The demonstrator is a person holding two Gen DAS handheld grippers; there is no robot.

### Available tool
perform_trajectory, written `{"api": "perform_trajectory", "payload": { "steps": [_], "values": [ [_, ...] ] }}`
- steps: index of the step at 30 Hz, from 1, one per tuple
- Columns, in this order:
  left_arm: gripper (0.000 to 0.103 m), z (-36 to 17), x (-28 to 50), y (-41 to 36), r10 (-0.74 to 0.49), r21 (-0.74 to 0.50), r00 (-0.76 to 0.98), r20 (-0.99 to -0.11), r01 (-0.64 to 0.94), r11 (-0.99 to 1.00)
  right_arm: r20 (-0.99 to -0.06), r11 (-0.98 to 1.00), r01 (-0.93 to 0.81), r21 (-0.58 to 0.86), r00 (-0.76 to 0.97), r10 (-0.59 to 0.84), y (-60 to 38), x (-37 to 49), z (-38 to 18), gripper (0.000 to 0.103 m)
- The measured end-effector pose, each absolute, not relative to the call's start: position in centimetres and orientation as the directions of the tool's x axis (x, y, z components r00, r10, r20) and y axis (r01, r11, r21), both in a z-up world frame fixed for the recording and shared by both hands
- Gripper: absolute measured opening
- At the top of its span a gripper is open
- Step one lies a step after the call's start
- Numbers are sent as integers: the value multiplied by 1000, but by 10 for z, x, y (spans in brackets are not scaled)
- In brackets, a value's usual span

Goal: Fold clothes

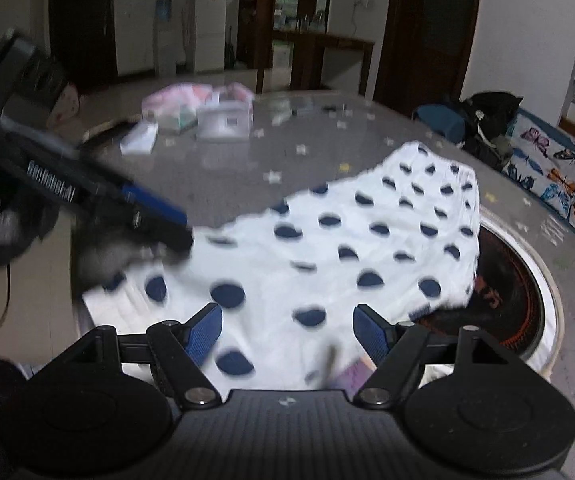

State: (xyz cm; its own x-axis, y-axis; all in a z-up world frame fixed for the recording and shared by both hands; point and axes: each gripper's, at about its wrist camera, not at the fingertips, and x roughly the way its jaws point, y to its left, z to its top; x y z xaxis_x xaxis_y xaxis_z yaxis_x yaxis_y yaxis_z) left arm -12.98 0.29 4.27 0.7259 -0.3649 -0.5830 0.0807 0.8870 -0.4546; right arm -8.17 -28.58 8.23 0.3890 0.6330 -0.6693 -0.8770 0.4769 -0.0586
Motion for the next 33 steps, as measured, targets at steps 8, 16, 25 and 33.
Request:
{"api": "perform_trajectory", "payload": {
  "steps": [8, 16, 25, 33],
  "values": [
    [37, 33, -138, 3, -354, -473, 721, -595, 42, 880, -629, 447, -894, 38, 326, 705, -259, -76, 78, 62],
    [35, 32, -144, 6, -374, -489, 705, -603, 43, 871, -708, 421, -906, 45, 269, 653, -258, -84, 56, 58],
    [37, 33, -153, -1, -425, -546, 669, -610, 34, 837, -726, 443, -896, 28, 287, 625, -288, -102, 60, 58],
    [24, 37, -164, -3, -478, -619, 643, -598, 7, 785, -705, 458, -888, 39, 300, 643, -301, -114, 67, 63]
  ]
}}
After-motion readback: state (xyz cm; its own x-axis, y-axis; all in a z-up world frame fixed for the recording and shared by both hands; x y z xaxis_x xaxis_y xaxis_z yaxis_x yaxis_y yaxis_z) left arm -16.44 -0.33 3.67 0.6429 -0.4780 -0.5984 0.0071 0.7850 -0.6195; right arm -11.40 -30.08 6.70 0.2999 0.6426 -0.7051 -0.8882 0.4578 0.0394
